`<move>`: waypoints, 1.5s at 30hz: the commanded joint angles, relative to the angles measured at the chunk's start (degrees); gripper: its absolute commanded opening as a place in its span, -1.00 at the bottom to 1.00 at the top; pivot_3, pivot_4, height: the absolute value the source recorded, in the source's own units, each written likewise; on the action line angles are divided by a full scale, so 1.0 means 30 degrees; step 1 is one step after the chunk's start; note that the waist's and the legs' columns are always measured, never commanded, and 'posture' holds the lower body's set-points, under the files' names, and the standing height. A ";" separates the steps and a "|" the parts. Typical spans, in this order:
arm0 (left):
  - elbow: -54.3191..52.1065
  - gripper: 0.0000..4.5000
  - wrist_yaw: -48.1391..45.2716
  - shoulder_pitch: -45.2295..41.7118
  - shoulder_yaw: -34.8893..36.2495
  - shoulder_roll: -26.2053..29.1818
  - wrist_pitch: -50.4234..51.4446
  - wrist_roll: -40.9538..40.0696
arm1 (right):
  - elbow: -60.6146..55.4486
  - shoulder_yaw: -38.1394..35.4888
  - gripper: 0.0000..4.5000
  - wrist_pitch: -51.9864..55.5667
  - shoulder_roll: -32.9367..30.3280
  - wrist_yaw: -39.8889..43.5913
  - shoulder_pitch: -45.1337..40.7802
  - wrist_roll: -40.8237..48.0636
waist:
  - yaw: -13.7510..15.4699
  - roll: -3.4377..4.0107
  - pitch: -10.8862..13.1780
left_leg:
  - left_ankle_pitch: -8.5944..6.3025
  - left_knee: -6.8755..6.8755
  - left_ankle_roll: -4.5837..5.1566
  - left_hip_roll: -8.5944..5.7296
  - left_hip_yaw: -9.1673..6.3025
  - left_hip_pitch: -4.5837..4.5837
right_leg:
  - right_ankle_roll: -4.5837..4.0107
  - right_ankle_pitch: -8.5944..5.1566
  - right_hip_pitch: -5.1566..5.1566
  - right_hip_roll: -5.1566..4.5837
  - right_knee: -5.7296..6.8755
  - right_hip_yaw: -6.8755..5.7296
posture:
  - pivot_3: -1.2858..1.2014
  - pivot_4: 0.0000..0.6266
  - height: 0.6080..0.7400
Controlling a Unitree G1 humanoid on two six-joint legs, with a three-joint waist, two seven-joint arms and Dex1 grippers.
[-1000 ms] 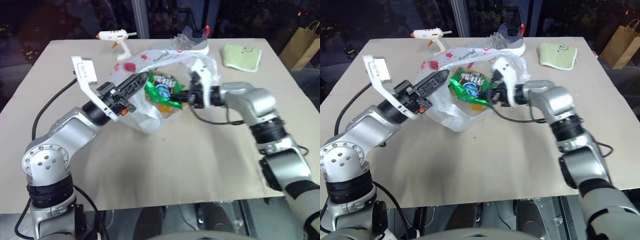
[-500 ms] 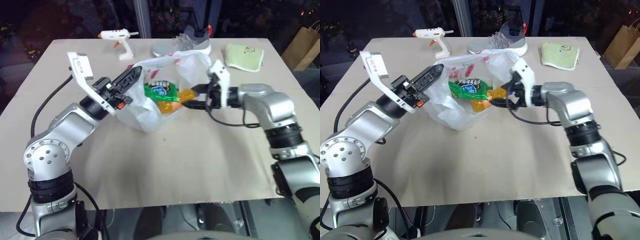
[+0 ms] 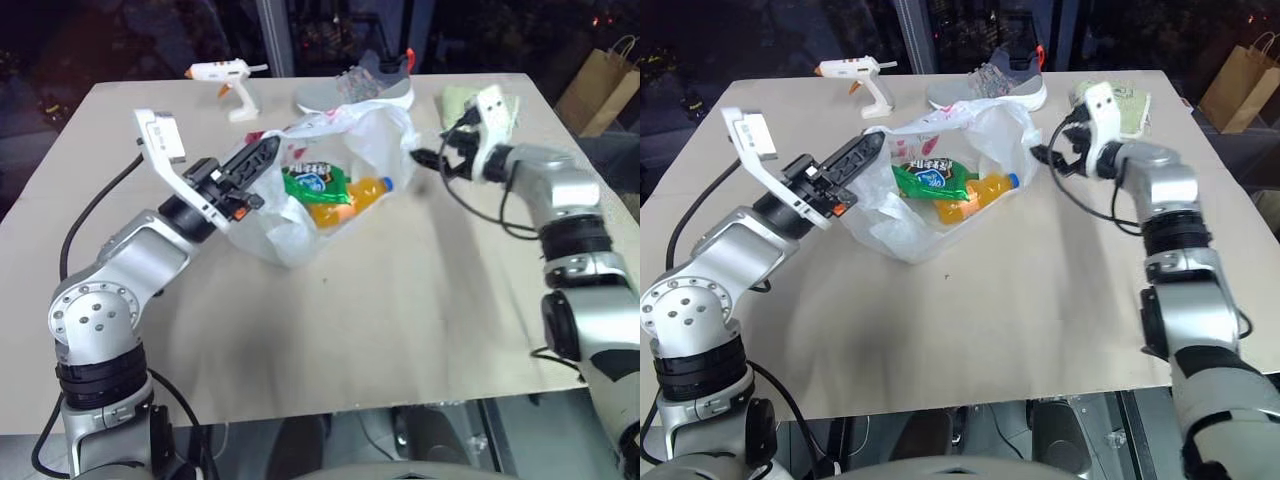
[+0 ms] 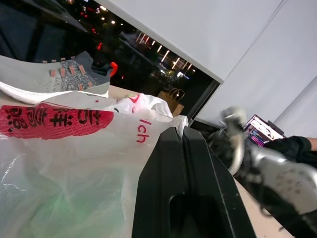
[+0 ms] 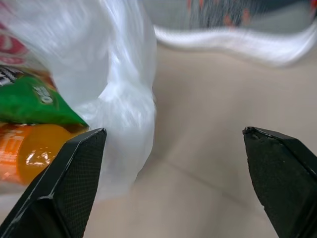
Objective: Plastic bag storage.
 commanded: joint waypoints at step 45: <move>-0.7143 0.35 -0.3905 0.8788 0.3712 0.3565 -0.1244 -0.4101 | 0.1335 -0.1814 -1.00 -0.0318 0.2220 0.1178 -0.1826 0.0739 | 0.0036 0.0048 0.0029 | -0.0003 -0.0091 0.0006 0.0005 0.0002 0.0028 | -0.0007 -0.0001 -0.0023 0.0000 0.0007 -0.0011 | 0.03 -0.52 1.00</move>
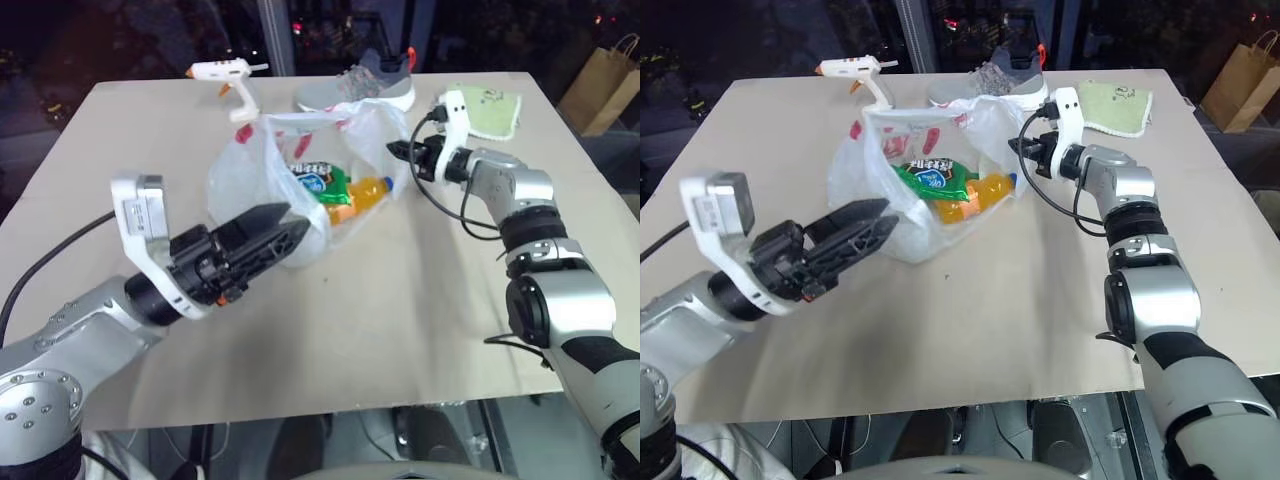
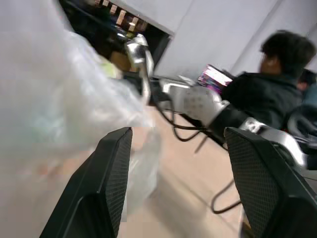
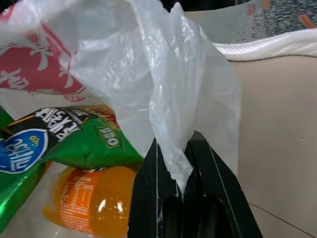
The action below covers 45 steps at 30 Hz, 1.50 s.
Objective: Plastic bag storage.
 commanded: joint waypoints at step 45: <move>0.4033 -0.99 0.0185 -0.7982 -0.2974 -0.0360 -0.0558 0.0096 | -0.3250 -0.0710 -1.00 0.1060 -0.0179 -0.0428 0.0917 0.0336 | -0.0051 0.0003 -0.0002 | 0.0004 -0.0019 -0.0005 0.0001 0.0004 -0.0004 | -0.0007 0.0002 -0.0007 0.0007 -0.0012 0.0007 | 0.03 -0.52 1.00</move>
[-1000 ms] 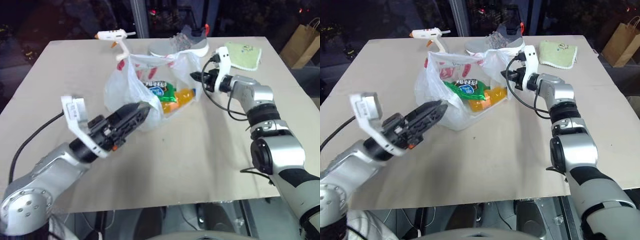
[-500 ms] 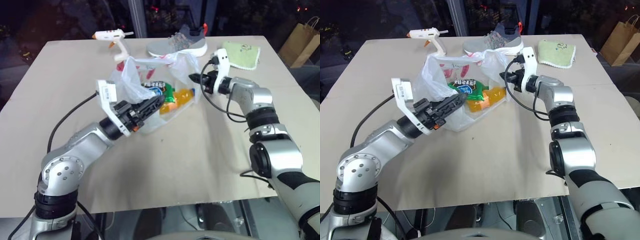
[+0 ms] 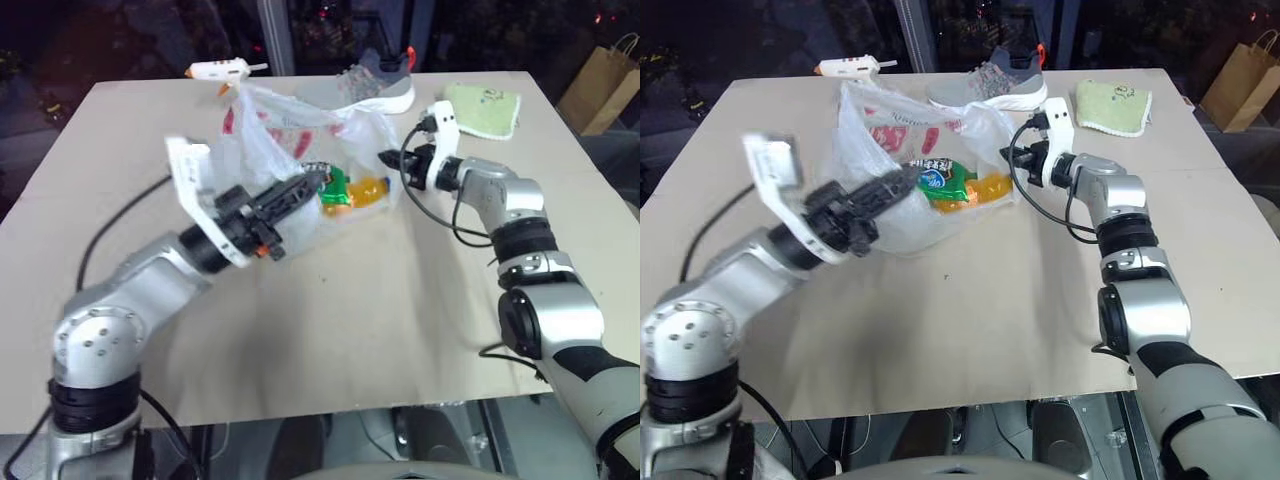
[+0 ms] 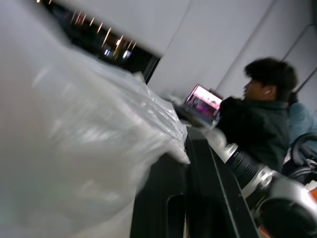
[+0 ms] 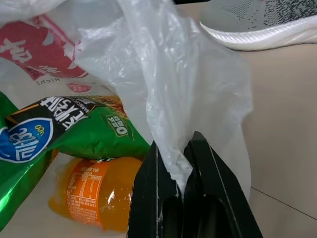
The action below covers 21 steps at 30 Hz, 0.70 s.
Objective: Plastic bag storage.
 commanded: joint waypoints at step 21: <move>1.1820 -1.00 -0.2121 -1.1070 0.0183 0.1653 -0.0756 0.7678 | -0.7447 -0.5333 -0.65 0.7154 -0.7648 0.0291 -0.2100 0.6500 | 0.0024 0.0022 0.0031 | 0.0001 -0.0070 0.0000 -0.0010 0.0012 -0.0047 | 0.0004 -0.0002 -0.0019 -0.0008 -0.0070 -0.0007 | 0.03 -0.52 1.00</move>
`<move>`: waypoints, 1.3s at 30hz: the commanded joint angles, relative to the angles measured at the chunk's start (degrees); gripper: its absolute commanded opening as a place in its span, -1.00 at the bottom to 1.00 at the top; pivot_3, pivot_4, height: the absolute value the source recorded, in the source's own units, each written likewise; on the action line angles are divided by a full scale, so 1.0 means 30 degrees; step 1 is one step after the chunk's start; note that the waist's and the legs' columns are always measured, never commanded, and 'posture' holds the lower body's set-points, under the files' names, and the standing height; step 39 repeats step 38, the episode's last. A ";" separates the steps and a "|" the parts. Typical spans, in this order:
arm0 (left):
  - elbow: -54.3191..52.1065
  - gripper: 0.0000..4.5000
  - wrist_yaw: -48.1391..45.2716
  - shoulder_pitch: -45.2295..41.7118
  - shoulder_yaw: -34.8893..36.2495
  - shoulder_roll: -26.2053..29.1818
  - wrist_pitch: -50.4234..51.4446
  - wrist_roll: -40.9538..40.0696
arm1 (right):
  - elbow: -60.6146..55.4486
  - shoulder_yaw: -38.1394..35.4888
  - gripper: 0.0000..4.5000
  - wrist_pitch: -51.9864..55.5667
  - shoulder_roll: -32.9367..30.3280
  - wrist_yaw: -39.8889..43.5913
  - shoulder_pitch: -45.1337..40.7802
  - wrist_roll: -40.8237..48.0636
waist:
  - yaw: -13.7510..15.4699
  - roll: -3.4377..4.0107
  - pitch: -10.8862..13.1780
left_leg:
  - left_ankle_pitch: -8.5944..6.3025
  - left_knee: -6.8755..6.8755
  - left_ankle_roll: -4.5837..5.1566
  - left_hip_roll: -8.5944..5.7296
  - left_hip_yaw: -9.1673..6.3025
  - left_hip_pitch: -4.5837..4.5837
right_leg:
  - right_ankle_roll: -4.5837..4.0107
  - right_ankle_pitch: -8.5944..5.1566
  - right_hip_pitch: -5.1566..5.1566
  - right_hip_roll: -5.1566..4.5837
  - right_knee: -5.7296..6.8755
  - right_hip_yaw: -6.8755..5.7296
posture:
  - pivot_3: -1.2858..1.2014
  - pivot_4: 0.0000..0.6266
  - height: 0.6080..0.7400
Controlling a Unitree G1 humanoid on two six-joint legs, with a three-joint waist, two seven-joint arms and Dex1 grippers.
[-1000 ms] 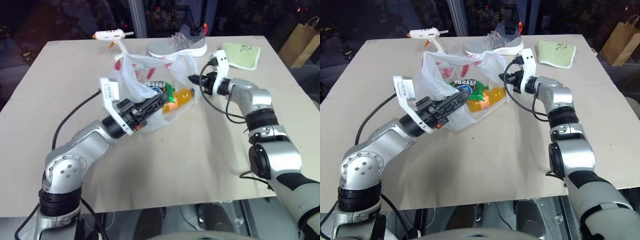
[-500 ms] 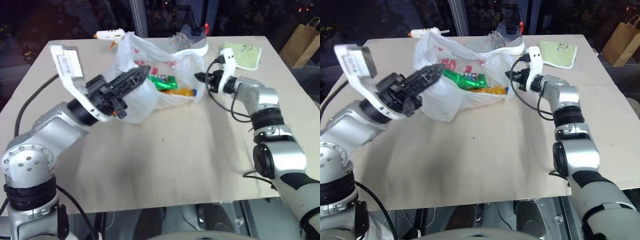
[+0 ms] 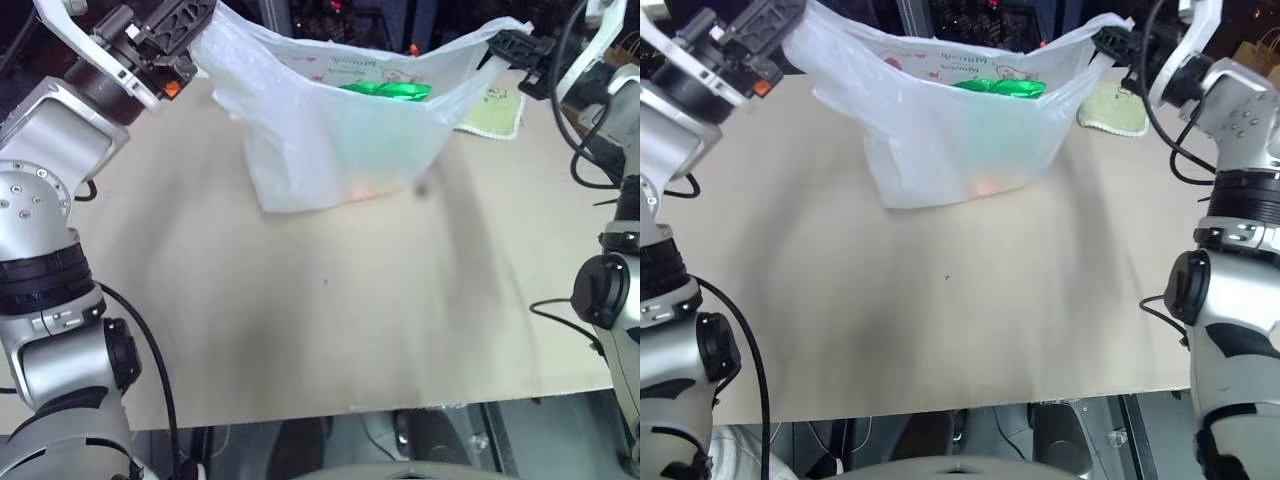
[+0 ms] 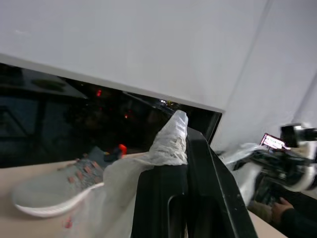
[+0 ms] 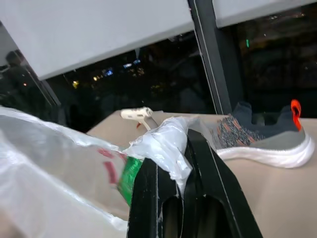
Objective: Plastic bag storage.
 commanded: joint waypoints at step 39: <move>-1.0526 0.67 -0.7656 2.7896 0.2227 -0.4099 -0.9110 1.4715 | -1.0194 0.0462 1.00 -1.1964 -0.1920 0.7664 2.4155 -0.1781 | 0.0056 -0.0089 -0.0125 | -0.0018 -0.0001 0.0027 0.0090 0.0275 0.0442 | -0.0051 -0.0065 0.0258 0.0050 0.0034 0.0267 | 0.03 -0.52 1.00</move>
